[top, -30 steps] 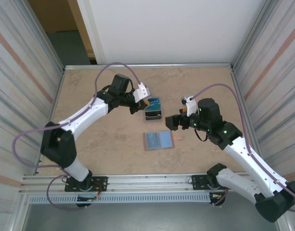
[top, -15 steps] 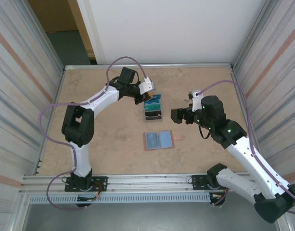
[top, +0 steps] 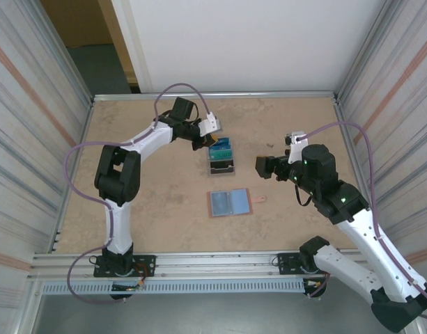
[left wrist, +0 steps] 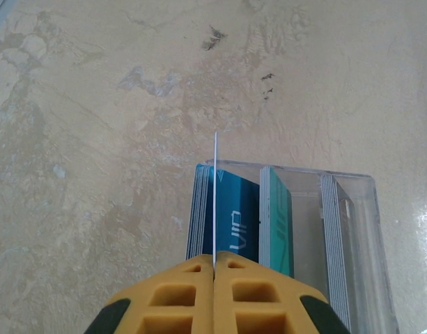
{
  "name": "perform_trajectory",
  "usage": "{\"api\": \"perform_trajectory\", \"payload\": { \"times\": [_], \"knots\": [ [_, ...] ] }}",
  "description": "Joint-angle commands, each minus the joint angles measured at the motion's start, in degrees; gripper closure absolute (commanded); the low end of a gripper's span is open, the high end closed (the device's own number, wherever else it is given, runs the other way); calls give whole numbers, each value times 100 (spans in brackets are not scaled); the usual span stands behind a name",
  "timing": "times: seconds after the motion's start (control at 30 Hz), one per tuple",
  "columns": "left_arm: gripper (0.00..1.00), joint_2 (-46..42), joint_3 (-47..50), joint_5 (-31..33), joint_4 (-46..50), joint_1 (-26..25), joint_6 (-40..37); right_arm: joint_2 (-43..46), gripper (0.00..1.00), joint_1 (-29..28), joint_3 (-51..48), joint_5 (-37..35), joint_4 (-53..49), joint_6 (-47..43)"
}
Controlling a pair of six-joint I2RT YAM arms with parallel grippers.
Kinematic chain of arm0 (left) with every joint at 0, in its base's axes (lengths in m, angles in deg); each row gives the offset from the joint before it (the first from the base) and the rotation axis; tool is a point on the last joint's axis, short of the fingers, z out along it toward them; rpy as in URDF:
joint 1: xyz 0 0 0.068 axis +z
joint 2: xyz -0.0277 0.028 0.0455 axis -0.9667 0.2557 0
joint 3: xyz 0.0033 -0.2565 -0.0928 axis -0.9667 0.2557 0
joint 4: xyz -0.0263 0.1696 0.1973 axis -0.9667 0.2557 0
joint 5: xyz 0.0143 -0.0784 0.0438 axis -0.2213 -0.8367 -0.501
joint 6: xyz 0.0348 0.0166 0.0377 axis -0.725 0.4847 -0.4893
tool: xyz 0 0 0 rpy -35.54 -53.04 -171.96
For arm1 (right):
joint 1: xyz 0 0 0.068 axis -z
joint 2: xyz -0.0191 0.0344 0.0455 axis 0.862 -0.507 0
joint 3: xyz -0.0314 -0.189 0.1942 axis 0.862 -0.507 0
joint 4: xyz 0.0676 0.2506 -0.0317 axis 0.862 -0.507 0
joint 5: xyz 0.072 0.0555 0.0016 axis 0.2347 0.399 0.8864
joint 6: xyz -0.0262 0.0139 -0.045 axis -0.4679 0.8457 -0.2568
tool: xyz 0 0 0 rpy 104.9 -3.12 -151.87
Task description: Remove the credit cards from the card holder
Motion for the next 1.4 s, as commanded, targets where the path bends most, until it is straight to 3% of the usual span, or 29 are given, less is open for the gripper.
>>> {"api": "perform_trajectory", "payload": {
  "times": [0.0,0.33,0.4,0.5,0.83,1.0,1.07,1.13,1.23,1.37],
  "knots": [
    [100,157,-167,-106,118,32,-167,65,1,46,-12,-103,22,178],
    [100,420,-272,-381,74,28,-83,20,1,43,-75,-272,129,543],
    [96,440,-296,-380,79,24,-54,48,1,48,-174,-216,257,563],
    [82,413,-312,-361,80,15,-22,-11,1,55,-172,-177,215,586],
    [66,-350,-145,-324,53,7,232,-494,0,29,-82,220,-94,585],
    [51,-1333,676,-254,-574,6,902,-820,11,-264,-176,290,-205,778],
    [43,-1797,1195,-88,-983,1,1311,-983,15,-539,-199,107,-266,830],
    [23,-2335,1783,260,-1377,-27,1783,-1188,18,-851,-157,-226,-417,946],
    [2,-3146,2753,971,-1989,-130,2444,-1716,25,-1287,-24,-535,-646,1088],
    [1,-4177,4050,2138,-2712,-291,3495,-2380,35,-1791,132,-734,-769,1301]
  ]
}}
